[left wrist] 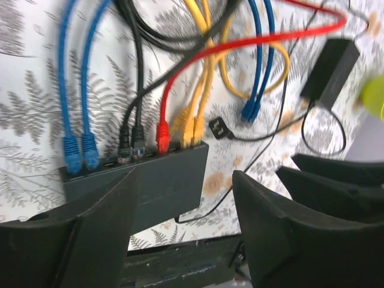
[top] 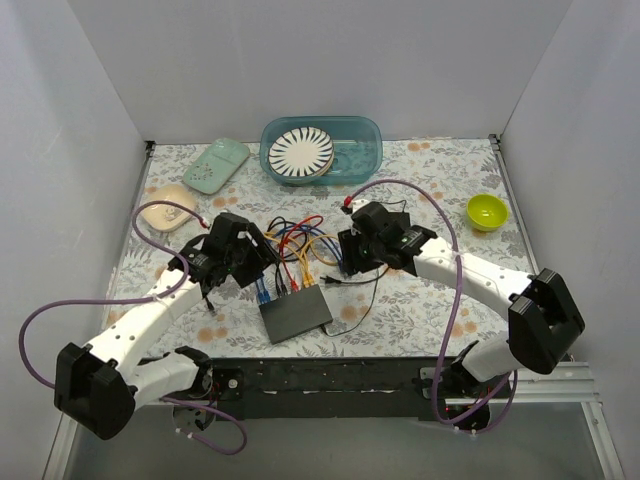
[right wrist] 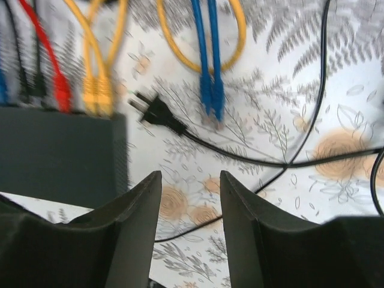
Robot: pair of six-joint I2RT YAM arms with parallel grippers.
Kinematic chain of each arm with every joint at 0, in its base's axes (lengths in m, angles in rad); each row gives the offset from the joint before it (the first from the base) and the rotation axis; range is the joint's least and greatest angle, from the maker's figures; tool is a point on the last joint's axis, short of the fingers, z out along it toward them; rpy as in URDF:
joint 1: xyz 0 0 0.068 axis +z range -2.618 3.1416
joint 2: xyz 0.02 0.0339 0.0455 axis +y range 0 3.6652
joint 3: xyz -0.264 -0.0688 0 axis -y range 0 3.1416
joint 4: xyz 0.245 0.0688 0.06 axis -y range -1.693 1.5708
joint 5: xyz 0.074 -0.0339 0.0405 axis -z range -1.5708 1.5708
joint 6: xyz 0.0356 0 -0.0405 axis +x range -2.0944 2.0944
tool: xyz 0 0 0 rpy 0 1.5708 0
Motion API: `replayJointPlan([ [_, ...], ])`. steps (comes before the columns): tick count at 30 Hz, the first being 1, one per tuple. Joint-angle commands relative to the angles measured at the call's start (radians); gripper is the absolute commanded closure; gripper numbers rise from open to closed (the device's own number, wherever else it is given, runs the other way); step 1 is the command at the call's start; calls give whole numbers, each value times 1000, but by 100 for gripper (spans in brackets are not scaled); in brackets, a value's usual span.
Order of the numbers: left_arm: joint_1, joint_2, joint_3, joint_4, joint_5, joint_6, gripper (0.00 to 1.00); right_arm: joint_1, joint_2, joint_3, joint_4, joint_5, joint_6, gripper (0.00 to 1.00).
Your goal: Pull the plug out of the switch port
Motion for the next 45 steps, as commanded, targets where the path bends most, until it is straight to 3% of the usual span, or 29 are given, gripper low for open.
replayJointPlan([
  [1, -32, 14, -109, 184, 256, 43, 39, 0, 5, -118, -30, 55, -14, 49],
  [9, -147, 53, -180, 250, 340, 46, 42, 0, 71, -106, -4, 87, -37, 46],
  [25, -158, 128, -347, 220, 318, -69, 44, 2, 300, 70, -18, 118, -135, 40],
  [28, -158, 119, -335, 192, 290, -62, 44, 2, 306, 58, -17, 112, -126, 44],
  [35, -157, 114, -349, 177, 270, -69, 44, 0, 303, -24, -32, 124, -90, 74],
  [38, -157, 109, -355, 175, 264, -69, 43, -17, 281, -51, -36, 139, -58, 80],
  [42, -155, 114, -353, 173, 261, -66, 44, -124, 237, -106, -49, 113, -6, 95],
  [45, -154, 108, -355, 169, 255, -66, 43, -188, 148, -138, -20, 109, 17, 99],
])
